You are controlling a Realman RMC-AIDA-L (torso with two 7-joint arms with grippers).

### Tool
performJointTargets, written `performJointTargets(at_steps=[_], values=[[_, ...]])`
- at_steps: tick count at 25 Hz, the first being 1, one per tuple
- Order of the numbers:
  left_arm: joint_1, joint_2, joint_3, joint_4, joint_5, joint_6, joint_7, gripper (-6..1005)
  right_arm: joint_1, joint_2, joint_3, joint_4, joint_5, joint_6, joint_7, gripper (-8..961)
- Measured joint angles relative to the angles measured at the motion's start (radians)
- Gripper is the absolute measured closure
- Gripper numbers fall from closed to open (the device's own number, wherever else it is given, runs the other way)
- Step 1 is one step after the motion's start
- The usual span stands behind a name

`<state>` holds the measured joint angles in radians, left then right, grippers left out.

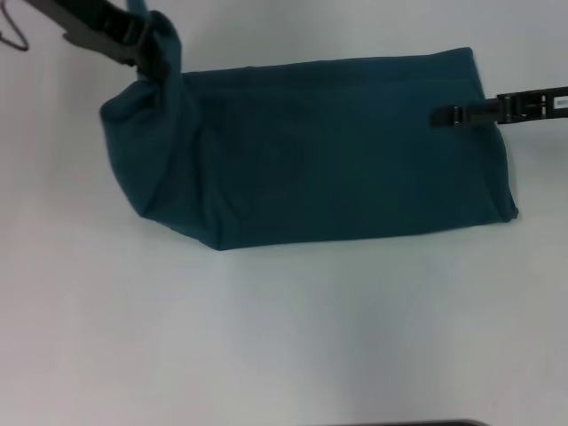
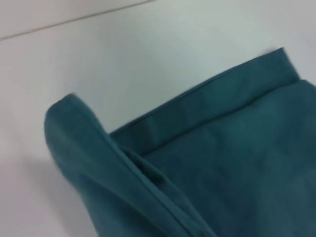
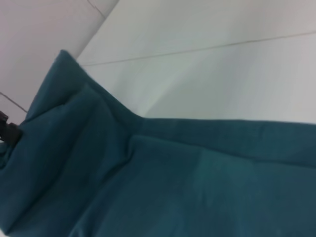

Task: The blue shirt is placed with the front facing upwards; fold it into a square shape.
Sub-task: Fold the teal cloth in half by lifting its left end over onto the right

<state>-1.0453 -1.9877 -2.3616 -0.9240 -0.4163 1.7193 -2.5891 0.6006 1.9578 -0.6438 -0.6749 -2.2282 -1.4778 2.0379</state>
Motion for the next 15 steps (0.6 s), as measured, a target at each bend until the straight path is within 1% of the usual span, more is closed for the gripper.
performJointTargets(at_steps=[2, 5, 7, 9, 11, 13, 15], values=[[-0.009, -0.005, 0.0, 0.003, 0.002, -0.008, -0.002, 972, 0.002, 0.021, 0.0, 0.0, 0.001, 0.027, -0.035, 37], [-0.016, -0.006, -0.003, 0.005, 0.0, -0.013, -0.004, 972, 0.005, 0.053, -0.001, -0.005, 0.001, 0.056, -0.089, 37], [-0.024, -0.006, -0.007, 0.006, -0.017, -0.021, -0.005, 972, 0.004, 0.067, 0.0, -0.009, 0.001, 0.063, -0.117, 37], [-0.03, -0.006, -0.006, 0.006, -0.05, -0.024, -0.008, 972, 0.003, 0.073, 0.002, -0.009, 0.002, 0.066, -0.13, 37], [-0.037, -0.007, -0.001, 0.005, -0.074, -0.027, -0.012, 972, 0.0, 0.073, 0.005, -0.006, 0.002, 0.076, -0.133, 38], [-0.046, -0.011, 0.002, 0.007, -0.091, -0.034, -0.013, 972, -0.005, 0.074, 0.006, -0.003, 0.002, 0.083, -0.138, 38], [-0.061, -0.021, 0.003, 0.008, -0.102, -0.04, -0.014, 972, -0.01, 0.079, 0.014, -0.003, 0.003, 0.085, -0.154, 38]])
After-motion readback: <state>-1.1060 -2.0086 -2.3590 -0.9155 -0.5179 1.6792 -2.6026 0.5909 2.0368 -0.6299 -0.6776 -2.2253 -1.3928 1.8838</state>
